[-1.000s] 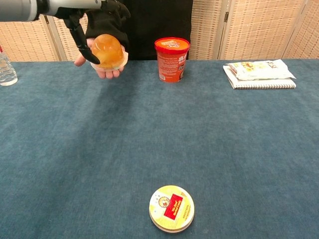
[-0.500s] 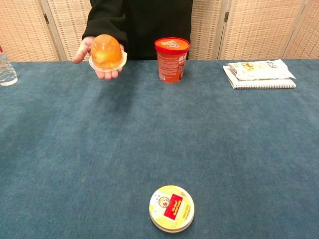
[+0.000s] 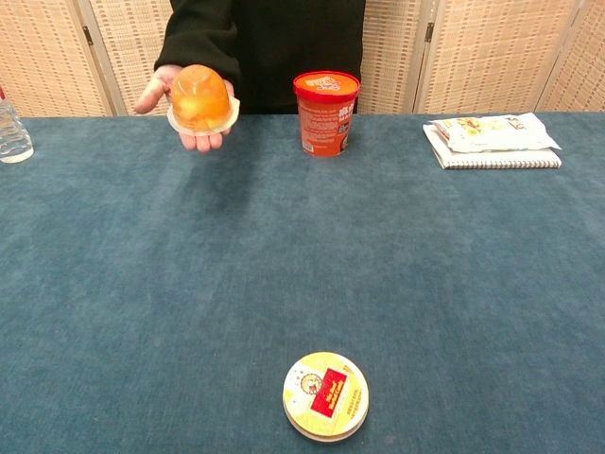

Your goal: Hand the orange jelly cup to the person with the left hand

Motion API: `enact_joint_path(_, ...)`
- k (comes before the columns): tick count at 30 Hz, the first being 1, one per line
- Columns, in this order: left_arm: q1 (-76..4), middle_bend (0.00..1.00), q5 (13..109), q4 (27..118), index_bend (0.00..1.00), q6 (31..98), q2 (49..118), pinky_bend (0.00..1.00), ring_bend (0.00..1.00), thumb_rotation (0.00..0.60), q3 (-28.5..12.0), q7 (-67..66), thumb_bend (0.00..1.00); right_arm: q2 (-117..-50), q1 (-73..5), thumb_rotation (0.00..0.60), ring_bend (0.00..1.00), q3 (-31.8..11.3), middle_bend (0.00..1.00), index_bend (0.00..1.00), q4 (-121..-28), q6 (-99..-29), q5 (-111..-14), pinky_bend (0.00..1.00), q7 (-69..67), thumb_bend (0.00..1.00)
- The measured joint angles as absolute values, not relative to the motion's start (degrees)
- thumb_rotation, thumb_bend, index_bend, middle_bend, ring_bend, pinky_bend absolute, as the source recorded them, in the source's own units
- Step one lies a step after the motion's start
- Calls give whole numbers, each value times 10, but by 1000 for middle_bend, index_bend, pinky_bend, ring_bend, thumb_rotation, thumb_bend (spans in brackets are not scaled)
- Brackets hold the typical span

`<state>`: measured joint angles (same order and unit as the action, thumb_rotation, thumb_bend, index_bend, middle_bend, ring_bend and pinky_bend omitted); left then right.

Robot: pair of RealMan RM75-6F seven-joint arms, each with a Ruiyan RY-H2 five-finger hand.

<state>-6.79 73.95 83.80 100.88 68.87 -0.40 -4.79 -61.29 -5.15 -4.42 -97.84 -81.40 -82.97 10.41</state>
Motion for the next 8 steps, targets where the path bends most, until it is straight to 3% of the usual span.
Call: enact_joint_path(8, -65, 0, 777, 851, 0, 963, 680, 121, 0, 600, 5, -13, 111, -612, -52, 600, 0, -43, 0, 0, -974, -814, -828, 0, 98, 233)
